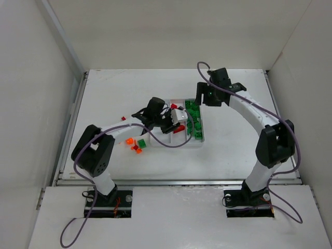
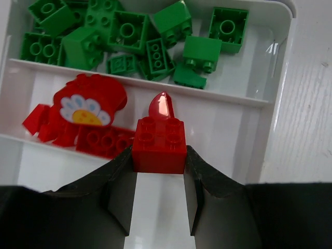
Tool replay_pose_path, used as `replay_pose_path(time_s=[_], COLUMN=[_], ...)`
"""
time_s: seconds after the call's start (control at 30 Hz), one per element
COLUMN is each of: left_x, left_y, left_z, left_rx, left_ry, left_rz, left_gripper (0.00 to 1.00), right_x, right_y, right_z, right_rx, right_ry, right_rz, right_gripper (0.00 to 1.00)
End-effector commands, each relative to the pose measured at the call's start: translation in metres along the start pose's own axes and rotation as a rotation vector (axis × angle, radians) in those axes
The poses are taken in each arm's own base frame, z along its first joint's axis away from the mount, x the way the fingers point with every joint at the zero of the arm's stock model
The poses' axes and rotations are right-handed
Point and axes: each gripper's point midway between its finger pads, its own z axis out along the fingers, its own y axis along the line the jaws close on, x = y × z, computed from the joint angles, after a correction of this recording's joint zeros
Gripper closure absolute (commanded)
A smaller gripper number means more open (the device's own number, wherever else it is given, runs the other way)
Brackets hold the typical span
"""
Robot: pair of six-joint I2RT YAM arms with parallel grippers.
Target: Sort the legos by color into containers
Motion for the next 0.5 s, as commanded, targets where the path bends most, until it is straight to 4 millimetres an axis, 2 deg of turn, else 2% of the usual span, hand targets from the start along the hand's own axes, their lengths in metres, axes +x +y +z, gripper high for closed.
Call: replay_pose_path(time_s=[0.0, 0.03, 0.1, 0.17, 0.23, 0.33, 0.47], left_x=[-0.007, -0.013, -0.011, -0.008, -0.011, -0.014, -0.026], left_y=[0.004, 0.005, 0.001, -0.005, -0.010, -0.014, -0.006], left_z=[0.009, 0.009, 0.014, 0.017, 0.018, 0.017, 0.005], left_rx=[0.025, 0.019, 0.033, 0.052, 0.069, 0.077, 0.027], left_ry=[0.007, 0.002, 0.009, 0.019, 0.026, 0.026, 0.011], left_rz=[0.047, 0.071, 0.085, 0.098, 0.099, 0.103, 0.113], left_gripper=[0.98, 0.96, 0.81, 0.70, 0.54, 0.39, 0.34], right_x=[-0.004, -0.008, -0.007, -0.009, -0.009, -0.013, -0.016], right_y=[-0.004, -0.007, -0.014, -0.013, -0.014, -0.012, -0.008], right_z=[-0.011, -0.015, -0.013, -0.016, -0.016, -0.018, -0.021], right_rx=[-0.004, -0.002, 0.016, 0.013, 0.013, 0.010, 0.012], right_ry=[-0.044, -0.057, -0.054, -0.063, -0.062, -0.073, -0.082], right_rz=[-0.016, -0.010, -0.013, -0.014, -0.023, -0.024, -0.042], right_gripper=[0.23, 0.23, 0.23, 0.22, 0.22, 0.22, 0.22])
